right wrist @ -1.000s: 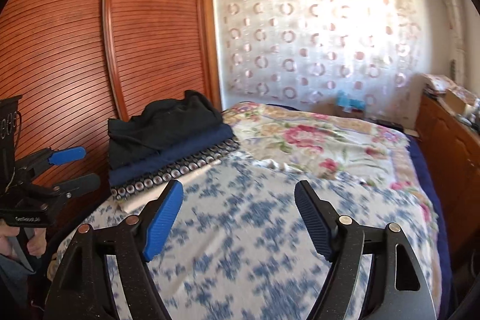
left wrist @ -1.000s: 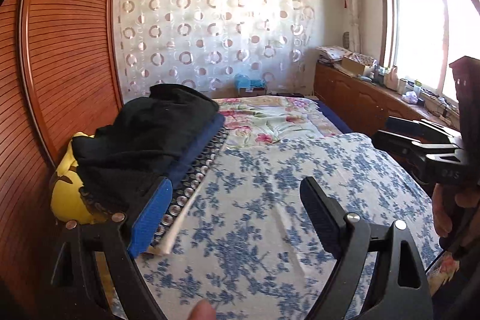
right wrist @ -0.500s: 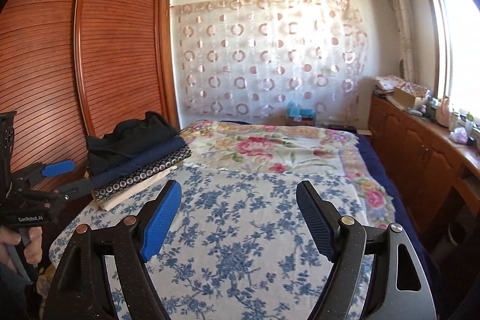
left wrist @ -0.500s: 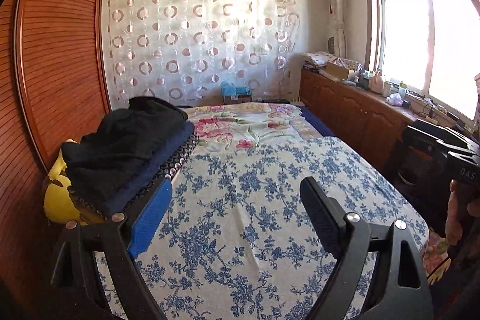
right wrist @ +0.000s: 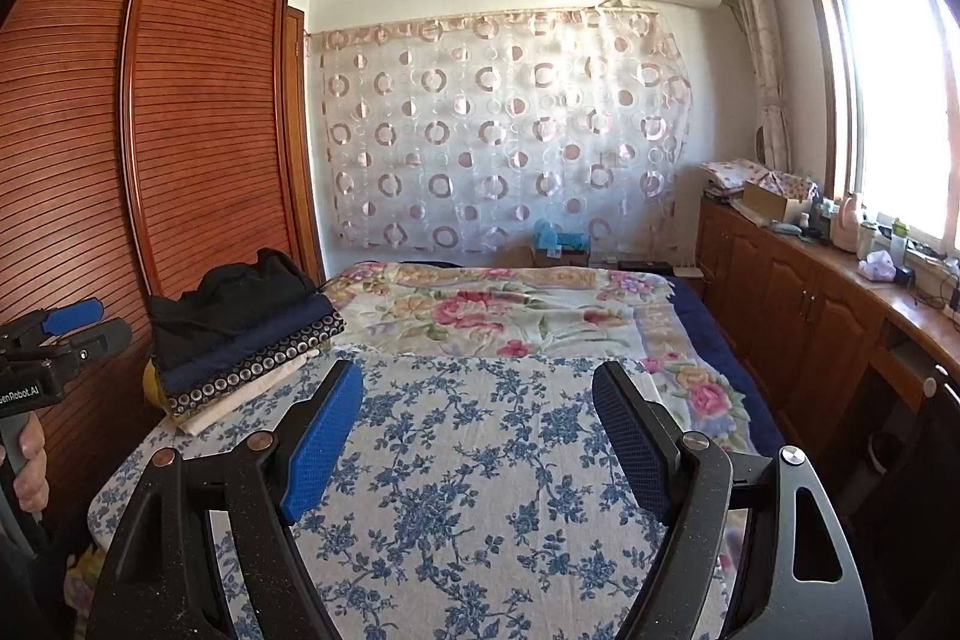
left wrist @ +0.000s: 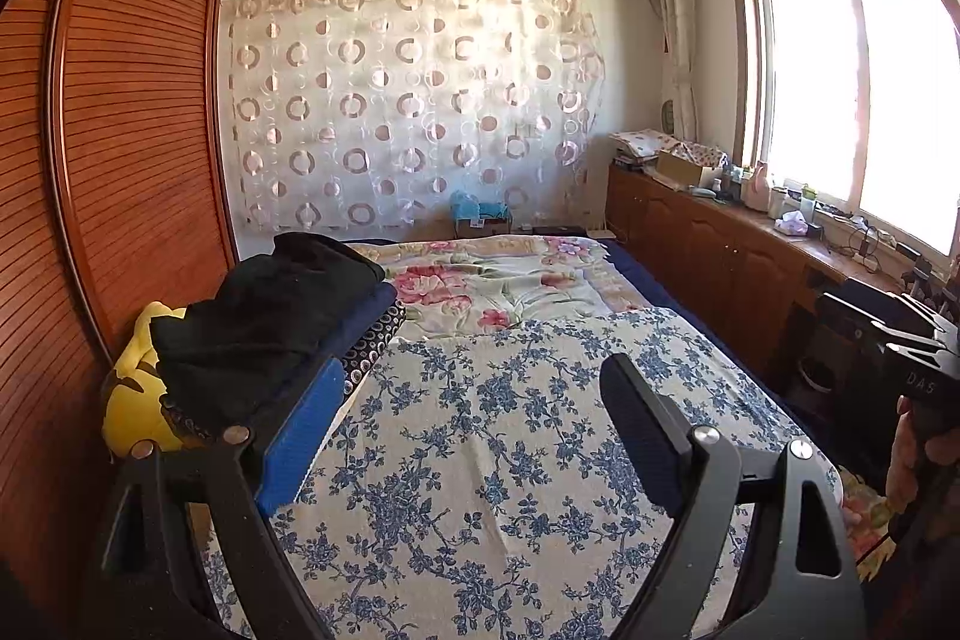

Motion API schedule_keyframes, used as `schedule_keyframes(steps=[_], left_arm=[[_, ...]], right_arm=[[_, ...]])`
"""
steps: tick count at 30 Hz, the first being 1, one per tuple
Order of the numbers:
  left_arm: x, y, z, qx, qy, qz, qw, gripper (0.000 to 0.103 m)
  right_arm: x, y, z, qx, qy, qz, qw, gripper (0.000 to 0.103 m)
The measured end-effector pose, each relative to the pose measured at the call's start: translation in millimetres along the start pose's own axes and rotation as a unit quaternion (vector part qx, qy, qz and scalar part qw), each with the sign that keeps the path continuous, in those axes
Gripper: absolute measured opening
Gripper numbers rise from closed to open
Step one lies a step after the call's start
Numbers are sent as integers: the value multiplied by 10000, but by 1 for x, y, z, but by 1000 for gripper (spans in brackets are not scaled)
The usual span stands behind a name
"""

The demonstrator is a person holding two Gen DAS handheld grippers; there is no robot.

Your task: Fold small clothes

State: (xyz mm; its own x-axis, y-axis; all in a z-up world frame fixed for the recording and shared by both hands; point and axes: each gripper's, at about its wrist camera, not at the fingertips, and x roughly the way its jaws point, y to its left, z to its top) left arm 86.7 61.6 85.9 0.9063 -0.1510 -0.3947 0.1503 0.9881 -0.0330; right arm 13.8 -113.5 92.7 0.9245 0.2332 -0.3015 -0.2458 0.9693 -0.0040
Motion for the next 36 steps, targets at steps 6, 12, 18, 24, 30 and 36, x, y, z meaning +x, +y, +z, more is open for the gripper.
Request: schedule_keyframes(steps=[6,12,18,24,30,36], left_arm=[[1,-1,-2,-36,44,16,10000,88],[1,-1,-3,-49,51,13,10000,88],[2,-1,-3,-37,58,4,10000,88],[2,-2,-4,-26,57,15,10000,88],[3,-2,-4,-39,54,9,10000,88],[2,-3,-4,-34,54,11,10000,88]], right_arm=[[4,-4,2,35,14,-4,10000,81],[14,-17,5,46,5,29,10000,81],[13,-19,2,32,-11,30,10000,81],[13,-21,0,34,-21,46,10000,81],[12,-24,0,8,-27,72,10000,81],[12,-27,-1,-8,-57,93,9999,81]])
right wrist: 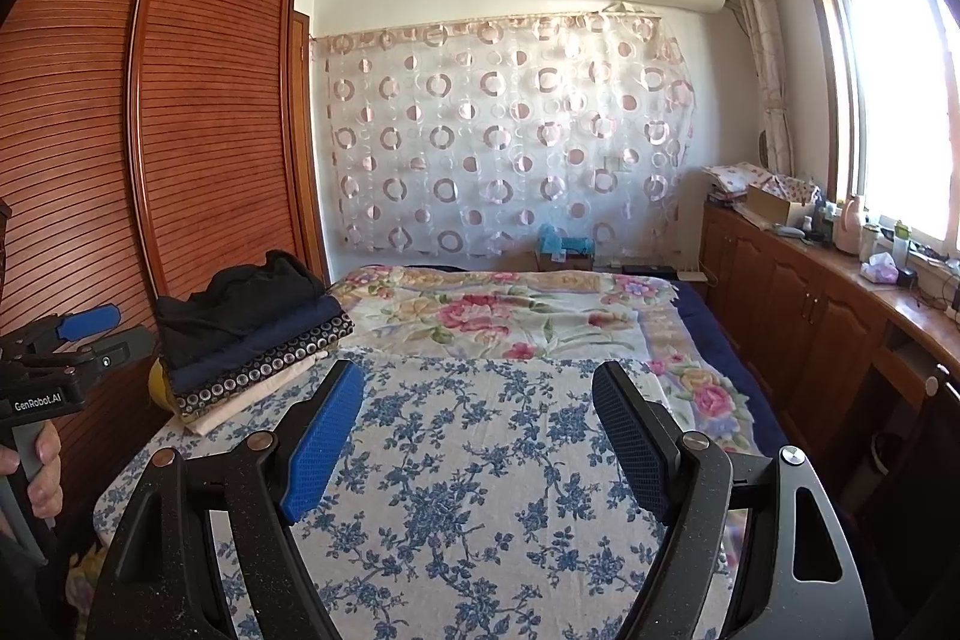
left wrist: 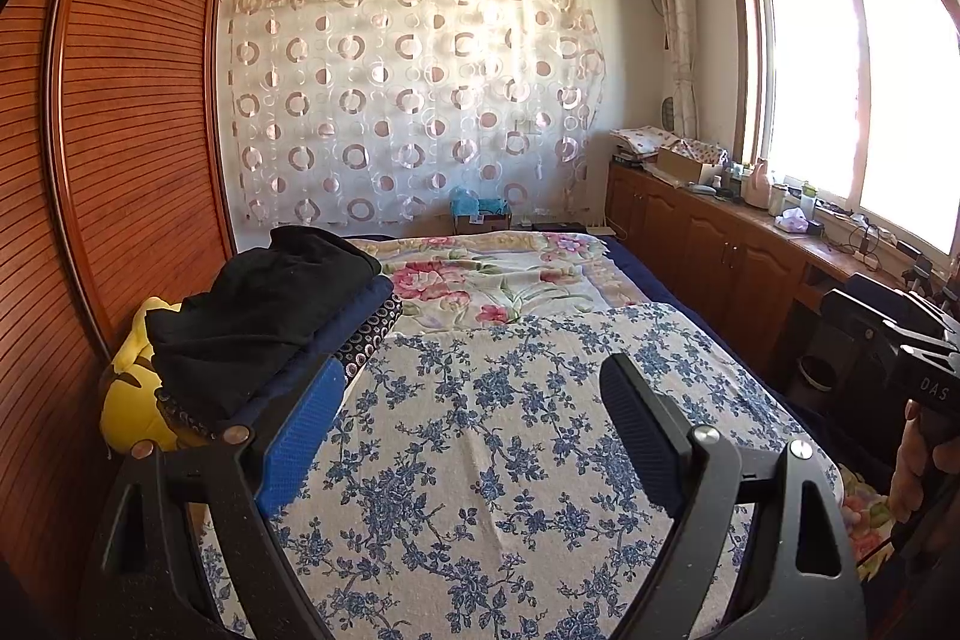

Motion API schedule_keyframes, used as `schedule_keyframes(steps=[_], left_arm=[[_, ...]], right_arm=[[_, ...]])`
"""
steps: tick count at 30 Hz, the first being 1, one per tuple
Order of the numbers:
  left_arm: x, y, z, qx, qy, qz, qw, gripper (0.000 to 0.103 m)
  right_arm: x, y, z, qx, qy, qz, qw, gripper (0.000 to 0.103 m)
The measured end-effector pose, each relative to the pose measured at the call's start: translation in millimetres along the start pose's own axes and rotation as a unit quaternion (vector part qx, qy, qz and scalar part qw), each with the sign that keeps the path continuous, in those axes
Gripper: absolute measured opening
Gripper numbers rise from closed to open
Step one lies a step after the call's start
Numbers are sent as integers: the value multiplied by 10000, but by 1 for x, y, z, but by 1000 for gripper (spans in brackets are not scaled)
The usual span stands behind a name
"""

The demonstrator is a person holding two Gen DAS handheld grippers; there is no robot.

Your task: Fold small clothes

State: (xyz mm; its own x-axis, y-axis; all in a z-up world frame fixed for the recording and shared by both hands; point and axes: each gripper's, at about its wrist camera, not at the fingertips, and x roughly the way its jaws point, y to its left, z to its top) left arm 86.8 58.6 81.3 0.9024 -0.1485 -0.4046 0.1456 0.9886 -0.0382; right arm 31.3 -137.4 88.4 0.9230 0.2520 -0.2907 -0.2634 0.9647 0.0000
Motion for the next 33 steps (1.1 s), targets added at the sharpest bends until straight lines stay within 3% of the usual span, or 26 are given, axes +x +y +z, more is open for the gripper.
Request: schedule_keyframes(steps=[33], left_arm=[[1,-1,-1,2,-23,-13,10000,88]], right_arm=[[2,-4,-3,-12,-7,25,10000,81]])
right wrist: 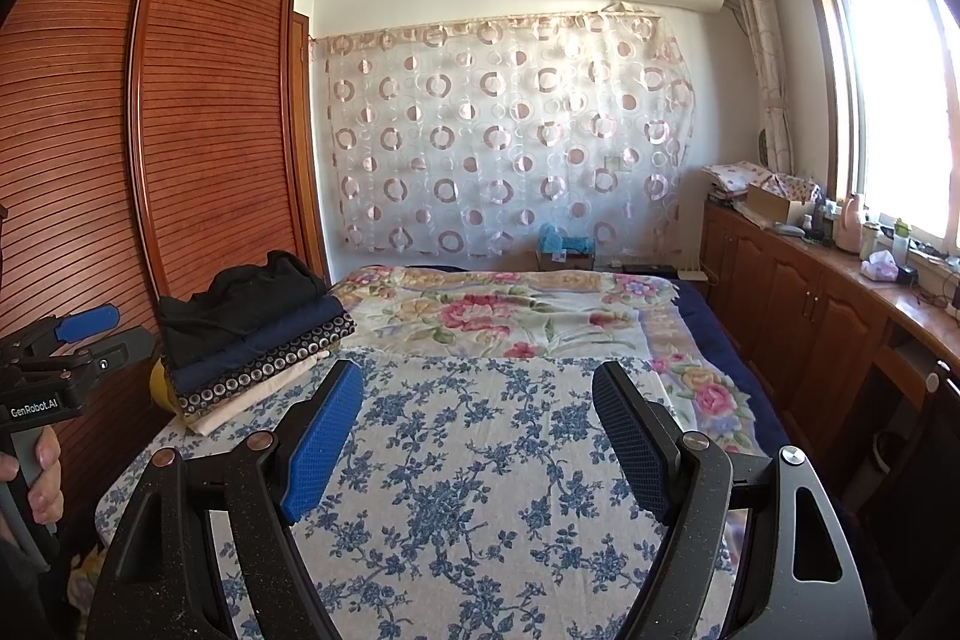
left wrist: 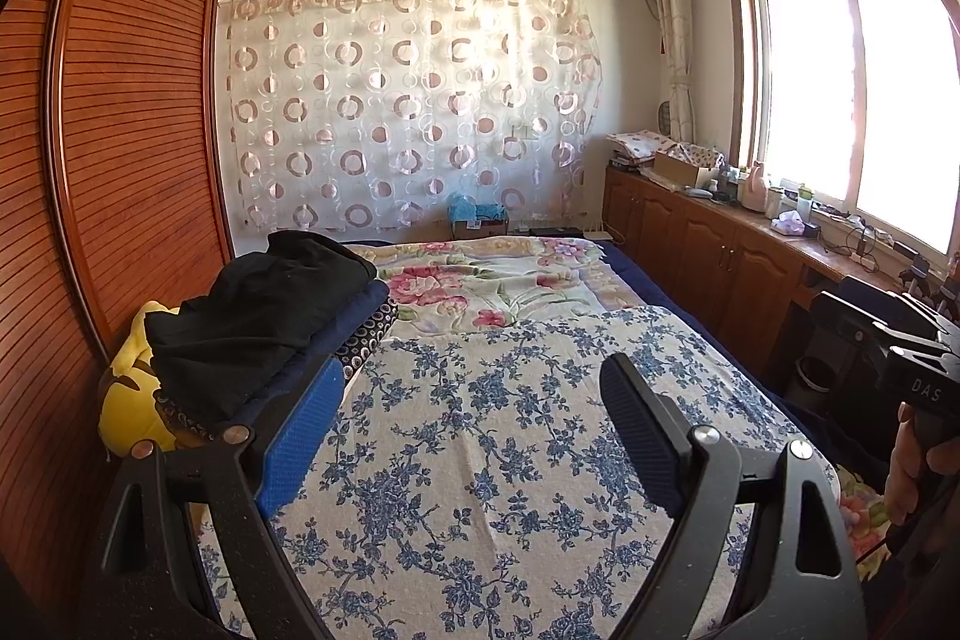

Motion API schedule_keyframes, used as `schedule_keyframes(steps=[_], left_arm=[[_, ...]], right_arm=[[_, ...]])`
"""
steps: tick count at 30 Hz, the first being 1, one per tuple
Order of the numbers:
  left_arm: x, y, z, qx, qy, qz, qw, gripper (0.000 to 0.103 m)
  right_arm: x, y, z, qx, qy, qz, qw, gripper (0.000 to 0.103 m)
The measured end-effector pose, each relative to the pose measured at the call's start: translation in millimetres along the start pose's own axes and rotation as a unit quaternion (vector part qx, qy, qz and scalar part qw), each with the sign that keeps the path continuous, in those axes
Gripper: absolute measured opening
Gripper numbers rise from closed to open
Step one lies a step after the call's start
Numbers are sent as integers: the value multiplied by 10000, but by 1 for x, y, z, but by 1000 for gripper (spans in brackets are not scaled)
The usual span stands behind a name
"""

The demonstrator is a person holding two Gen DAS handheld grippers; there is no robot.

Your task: Fold small clothes

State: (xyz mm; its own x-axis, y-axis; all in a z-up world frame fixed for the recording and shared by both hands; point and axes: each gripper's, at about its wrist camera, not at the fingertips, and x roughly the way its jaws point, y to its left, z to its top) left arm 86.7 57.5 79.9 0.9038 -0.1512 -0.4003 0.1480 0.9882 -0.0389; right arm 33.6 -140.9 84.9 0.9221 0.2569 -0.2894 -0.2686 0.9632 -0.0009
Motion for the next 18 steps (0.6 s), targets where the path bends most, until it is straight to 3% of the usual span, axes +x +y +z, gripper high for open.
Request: schedule_keyframes(steps=[18], left_arm=[[0,0,-1,2,-5,0,10000,88]], right_arm=[[0,3,-3,11,14,-13,10000,81]])
